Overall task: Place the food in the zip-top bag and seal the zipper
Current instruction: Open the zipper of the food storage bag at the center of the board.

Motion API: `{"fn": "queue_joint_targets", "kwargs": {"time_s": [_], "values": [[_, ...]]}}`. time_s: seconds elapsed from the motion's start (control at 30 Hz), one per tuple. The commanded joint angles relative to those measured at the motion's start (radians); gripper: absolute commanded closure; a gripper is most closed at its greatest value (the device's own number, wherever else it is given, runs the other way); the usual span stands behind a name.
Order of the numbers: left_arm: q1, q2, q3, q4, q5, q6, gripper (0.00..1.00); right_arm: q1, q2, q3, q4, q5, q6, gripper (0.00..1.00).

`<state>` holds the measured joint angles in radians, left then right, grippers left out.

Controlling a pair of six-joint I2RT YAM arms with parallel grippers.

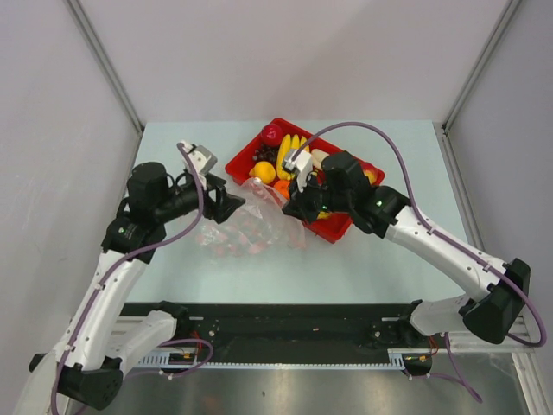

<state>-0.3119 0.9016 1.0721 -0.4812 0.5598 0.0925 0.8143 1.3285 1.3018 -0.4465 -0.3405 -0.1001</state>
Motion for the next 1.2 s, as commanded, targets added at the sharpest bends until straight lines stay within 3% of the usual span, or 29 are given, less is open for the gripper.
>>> {"fn": "queue_joint_targets", "kwargs": {"time_s": [0.0, 0.17, 0.3, 0.5, 0.77, 0.9, 0.97, 1.0, 1.17], "values": [[0.005, -0.036, 0.112, -0.016, -0.268, -0.149, 0.2, -0.018, 0.006, 0.051, 0.014, 0.078, 0.276, 1.0], [0.005, -0.033, 0.189, -0.146, -0.389, -0.209, 0.17, -0.026, 0.066, 0.079, 0.015, 0.112, 0.505, 1.0], [-0.001, -0.059, 0.194, -0.194, -0.244, -0.25, 0.22, -0.011, 0.116, 0.117, 0.04, 0.092, 0.666, 1.0], [-0.075, -0.058, 0.12, -0.18, -0.238, -0.296, 0.25, 0.055, 0.21, 0.171, 0.097, 0.109, 0.721, 1.0], [-0.159, 0.034, 0.08, -0.178, -0.469, -0.306, 0.33, 0.114, 0.279, 0.211, 0.143, 0.137, 0.741, 1.0], [-0.162, 0.071, 0.08, -0.165, -0.48, -0.255, 0.35, 0.123, 0.279, 0.217, 0.163, 0.133, 0.718, 1.0], [-0.168, 0.085, 0.084, -0.189, -0.501, -0.234, 0.45, 0.123, 0.281, 0.217, 0.167, 0.123, 0.714, 1.0], [-0.167, 0.092, 0.091, -0.204, -0.544, -0.215, 0.6, 0.123, 0.276, 0.215, 0.175, 0.115, 0.694, 1.0], [-0.101, 0.02, 0.074, -0.261, -0.549, -0.157, 0.99, 0.094, 0.256, 0.159, 0.166, 0.02, 0.58, 1.0]]}}
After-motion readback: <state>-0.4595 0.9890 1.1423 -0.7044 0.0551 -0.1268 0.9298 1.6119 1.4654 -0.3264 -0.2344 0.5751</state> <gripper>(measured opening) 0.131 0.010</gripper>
